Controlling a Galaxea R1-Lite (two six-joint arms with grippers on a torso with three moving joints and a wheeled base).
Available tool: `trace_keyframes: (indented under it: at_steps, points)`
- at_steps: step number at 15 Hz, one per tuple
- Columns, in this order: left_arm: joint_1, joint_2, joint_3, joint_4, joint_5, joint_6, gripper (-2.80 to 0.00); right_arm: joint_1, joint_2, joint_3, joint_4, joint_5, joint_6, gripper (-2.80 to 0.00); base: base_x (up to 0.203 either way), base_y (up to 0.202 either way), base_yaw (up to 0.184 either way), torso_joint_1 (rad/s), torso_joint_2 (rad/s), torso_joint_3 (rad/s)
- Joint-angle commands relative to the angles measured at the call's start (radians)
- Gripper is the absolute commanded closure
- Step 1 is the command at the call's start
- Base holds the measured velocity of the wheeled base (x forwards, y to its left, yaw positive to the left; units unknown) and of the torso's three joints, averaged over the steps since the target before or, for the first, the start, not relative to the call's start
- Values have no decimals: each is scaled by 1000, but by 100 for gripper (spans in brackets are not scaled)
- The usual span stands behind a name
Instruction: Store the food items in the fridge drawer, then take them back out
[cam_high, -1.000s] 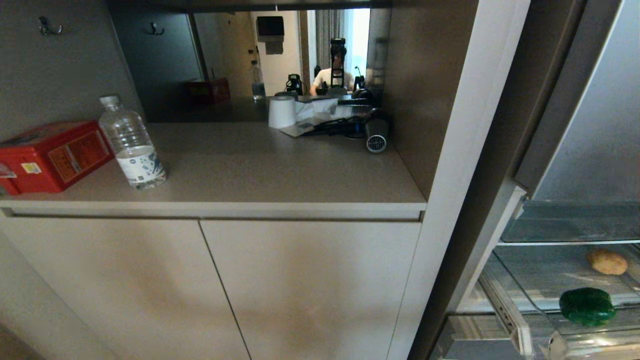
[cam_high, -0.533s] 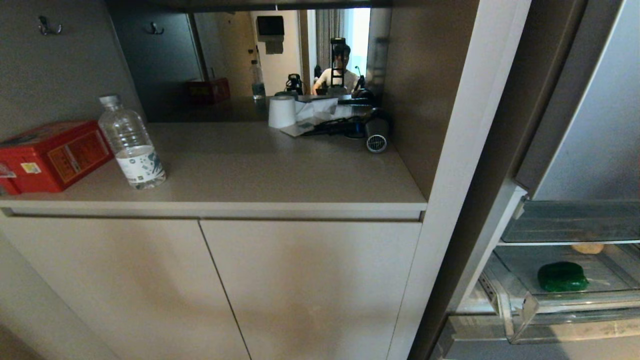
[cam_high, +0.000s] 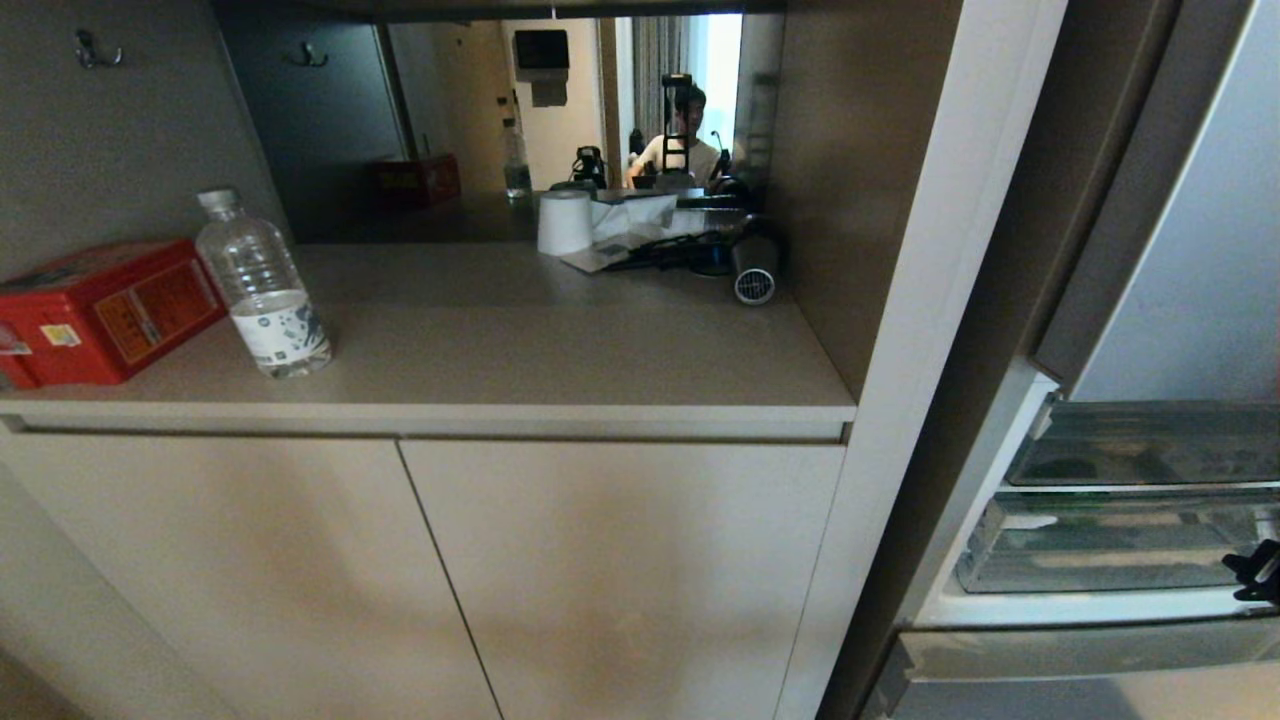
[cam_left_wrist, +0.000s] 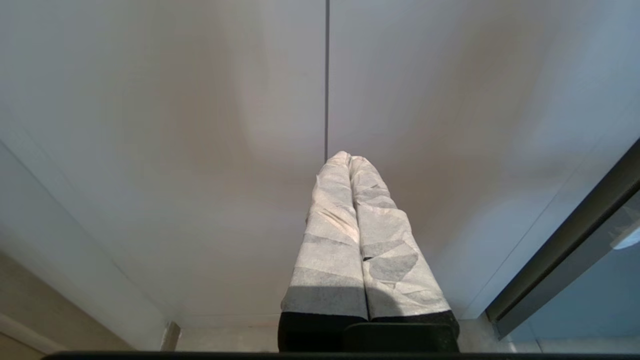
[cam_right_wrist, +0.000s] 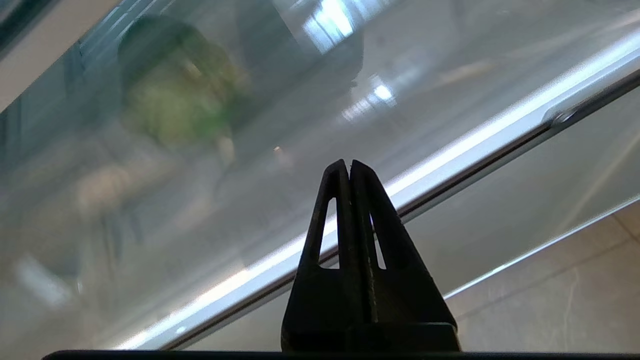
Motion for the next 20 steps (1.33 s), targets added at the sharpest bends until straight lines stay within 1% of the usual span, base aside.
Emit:
trace_keyframes:
  at_steps: [1,4,7,12,13,15,16,17,20]
  points:
    - [-1,0,0,1,0,0,0,9,17,26,-32,7,2,0,0,0,0,0,0,0]
    - [1,0,0,1,0,0,0,8,-33,140,-108,38,1,0,0,0,0,0,0,0]
    - [0,0,0,1,0,0,0,4,-153,257,-172,44,2,0,0,0,0,0,0,0]
    - [0,0,0,1,0,0,0,-1,-540,439,-185,42,-6,0,0,0,0,0,0,0]
    - [1,0,0,1,0,1,0,0,-612,498,-185,41,-15,0,0,0,0,0,0,0]
    - [0,0,0,1,0,0,0,3,-697,620,-185,40,-78,0,0,0,0,0,0,0]
    - [1,0,0,1,0,0,0,3,-725,652,-186,40,-103,0,0,0,0,0,0,0]
    - [1,0,0,-1,0,0,0,3,-746,670,-186,38,-111,0,0,0,0,0,0,0]
    - [-1,0,0,1,0,0,0,7,-787,719,-186,42,-116,0,0,0,0,0,0,0]
